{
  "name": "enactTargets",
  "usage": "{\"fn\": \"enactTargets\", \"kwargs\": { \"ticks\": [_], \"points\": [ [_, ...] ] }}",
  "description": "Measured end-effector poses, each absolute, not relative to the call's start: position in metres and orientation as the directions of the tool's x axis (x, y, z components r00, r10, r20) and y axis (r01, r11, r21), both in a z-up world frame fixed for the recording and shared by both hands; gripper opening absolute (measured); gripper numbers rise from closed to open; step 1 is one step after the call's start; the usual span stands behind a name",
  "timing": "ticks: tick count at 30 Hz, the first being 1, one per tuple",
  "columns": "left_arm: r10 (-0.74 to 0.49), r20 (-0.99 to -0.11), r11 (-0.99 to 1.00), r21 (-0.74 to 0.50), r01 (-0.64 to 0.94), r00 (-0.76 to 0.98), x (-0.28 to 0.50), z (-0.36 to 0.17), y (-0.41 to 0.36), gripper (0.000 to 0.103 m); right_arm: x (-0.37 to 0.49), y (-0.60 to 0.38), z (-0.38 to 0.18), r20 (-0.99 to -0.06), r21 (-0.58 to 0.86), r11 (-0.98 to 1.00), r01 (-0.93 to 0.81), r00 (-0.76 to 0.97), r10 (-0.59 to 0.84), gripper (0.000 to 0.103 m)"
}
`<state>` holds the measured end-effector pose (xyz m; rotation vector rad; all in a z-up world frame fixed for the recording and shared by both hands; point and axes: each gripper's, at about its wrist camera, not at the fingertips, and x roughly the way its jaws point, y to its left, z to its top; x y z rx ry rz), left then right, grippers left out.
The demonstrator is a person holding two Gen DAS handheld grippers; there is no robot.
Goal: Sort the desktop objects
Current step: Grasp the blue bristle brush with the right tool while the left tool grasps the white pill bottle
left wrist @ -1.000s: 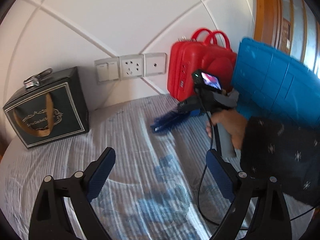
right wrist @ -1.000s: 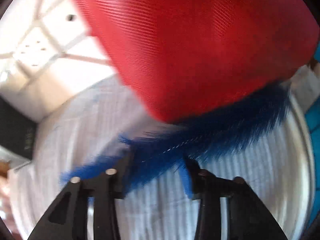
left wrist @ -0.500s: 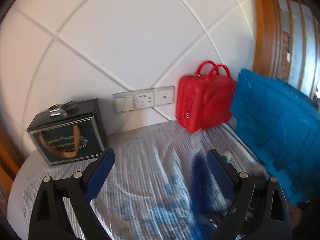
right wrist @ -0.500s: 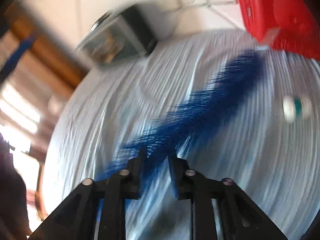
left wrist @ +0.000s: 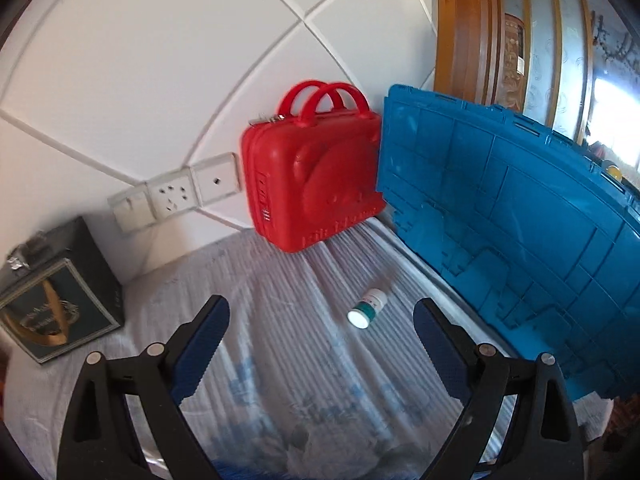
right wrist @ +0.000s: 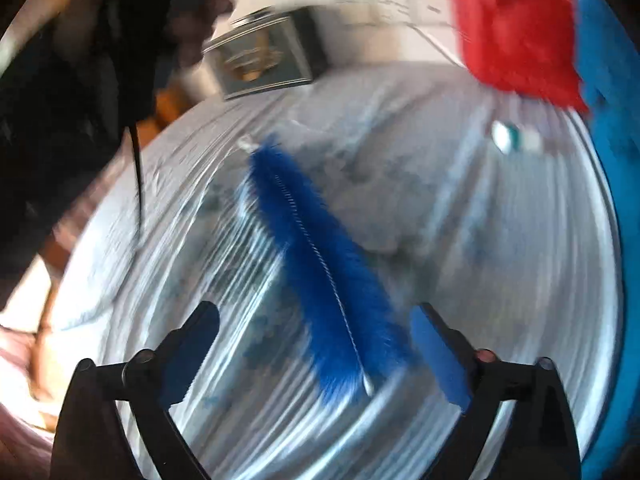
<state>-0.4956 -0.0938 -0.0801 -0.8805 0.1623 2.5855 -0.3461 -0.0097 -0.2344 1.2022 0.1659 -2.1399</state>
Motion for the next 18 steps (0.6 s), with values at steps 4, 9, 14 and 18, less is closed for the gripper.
{"fn": "enactTargets", "kwargs": {
  "ticks": [4,9,14,18],
  "points": [
    [0.344,-0.616,-0.919,-0.067,-0.388,-0.708,-0.496,-0.081,-0.105,0.094,-0.358,-0.033,-0.267,-0.856,0.051,-0.748,0.662,-0.356,-0.374,0.042],
    [0.367,-0.683,-0.885,-0.047,-0.463,-0.631,-0.525,-0.118,-0.079,0.094,-0.363,-0.031,-0.287,-0.889,0.010,-0.717,0.697,-0.322,-0.325,0.037],
    [0.310,-0.753,-0.797,0.127,-0.590,-0.581,-0.571,-0.180,-0.014,0.094,-0.358,-0.024,-0.290,-0.880,0.045,-0.745,0.665,-0.327,-0.344,0.024],
    [0.299,-0.800,-0.674,0.210,-0.709,-0.521,-0.604,-0.228,0.033,0.091,-0.353,-0.023,-0.286,-0.879,0.040,-0.748,0.662,-0.332,-0.341,0.024]
  ]
}}
